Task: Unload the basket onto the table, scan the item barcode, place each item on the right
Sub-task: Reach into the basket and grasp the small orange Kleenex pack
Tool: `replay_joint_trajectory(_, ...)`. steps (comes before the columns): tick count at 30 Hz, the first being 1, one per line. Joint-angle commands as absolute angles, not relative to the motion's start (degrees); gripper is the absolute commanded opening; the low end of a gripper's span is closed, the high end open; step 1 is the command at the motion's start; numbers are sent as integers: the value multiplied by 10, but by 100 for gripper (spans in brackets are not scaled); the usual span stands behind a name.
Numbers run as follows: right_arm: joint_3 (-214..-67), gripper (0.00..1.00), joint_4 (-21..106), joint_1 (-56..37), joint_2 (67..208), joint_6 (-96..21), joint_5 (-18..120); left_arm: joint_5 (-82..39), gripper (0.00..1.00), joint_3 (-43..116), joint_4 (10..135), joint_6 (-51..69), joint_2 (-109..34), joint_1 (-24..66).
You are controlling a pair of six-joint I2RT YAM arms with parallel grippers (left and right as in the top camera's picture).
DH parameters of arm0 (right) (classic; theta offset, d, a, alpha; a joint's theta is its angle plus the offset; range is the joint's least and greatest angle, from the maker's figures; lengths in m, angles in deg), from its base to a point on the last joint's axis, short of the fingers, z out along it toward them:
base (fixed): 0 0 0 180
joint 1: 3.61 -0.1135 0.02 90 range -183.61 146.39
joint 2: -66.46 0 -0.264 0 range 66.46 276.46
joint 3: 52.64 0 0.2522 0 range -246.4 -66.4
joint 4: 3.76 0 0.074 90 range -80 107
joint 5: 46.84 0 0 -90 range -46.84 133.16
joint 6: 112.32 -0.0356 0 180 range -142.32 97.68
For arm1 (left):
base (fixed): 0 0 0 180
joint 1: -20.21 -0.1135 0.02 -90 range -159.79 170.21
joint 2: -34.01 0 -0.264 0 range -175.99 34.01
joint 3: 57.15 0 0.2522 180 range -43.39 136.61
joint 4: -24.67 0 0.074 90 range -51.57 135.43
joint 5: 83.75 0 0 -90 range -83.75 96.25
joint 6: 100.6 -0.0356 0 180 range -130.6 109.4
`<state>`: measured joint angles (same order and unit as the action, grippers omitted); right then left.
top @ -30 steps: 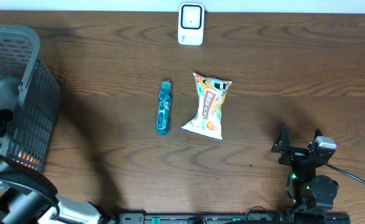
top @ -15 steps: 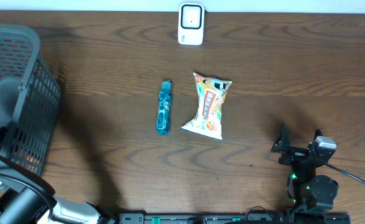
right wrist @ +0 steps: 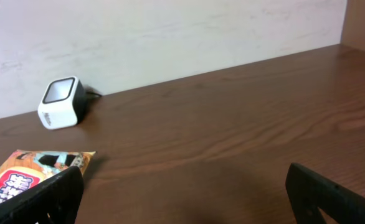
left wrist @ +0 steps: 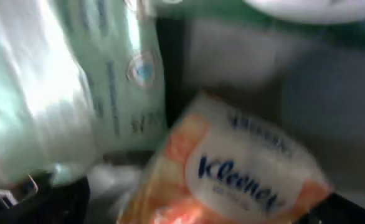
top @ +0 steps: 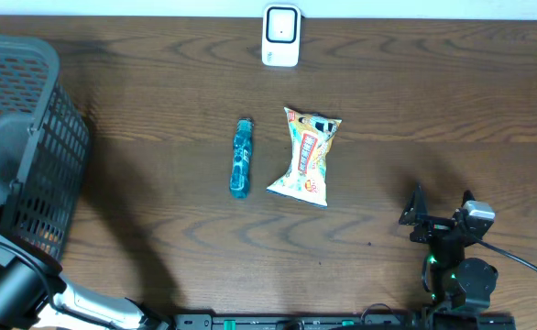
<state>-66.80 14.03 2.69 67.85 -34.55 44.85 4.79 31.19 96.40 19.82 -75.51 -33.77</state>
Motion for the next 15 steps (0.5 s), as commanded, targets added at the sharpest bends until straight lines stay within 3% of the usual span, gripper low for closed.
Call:
replay_joint_trajectory(1,-667,99,143,26,676,-351,448,56,82,299,964,192,-814,-337)
replay_joint_trajectory(2,-667,99,143,26,676,-351,448,56,64,299,964,192,-823,-337)
replay_joint_trajectory(4,-667,99,143,26,676,-351,448,55,45,299,964,192,-825,-337)
replay_joint_trajectory(15,-667,99,143,26,676,-351,448,-86,41,448,1010,192,-714,-337)
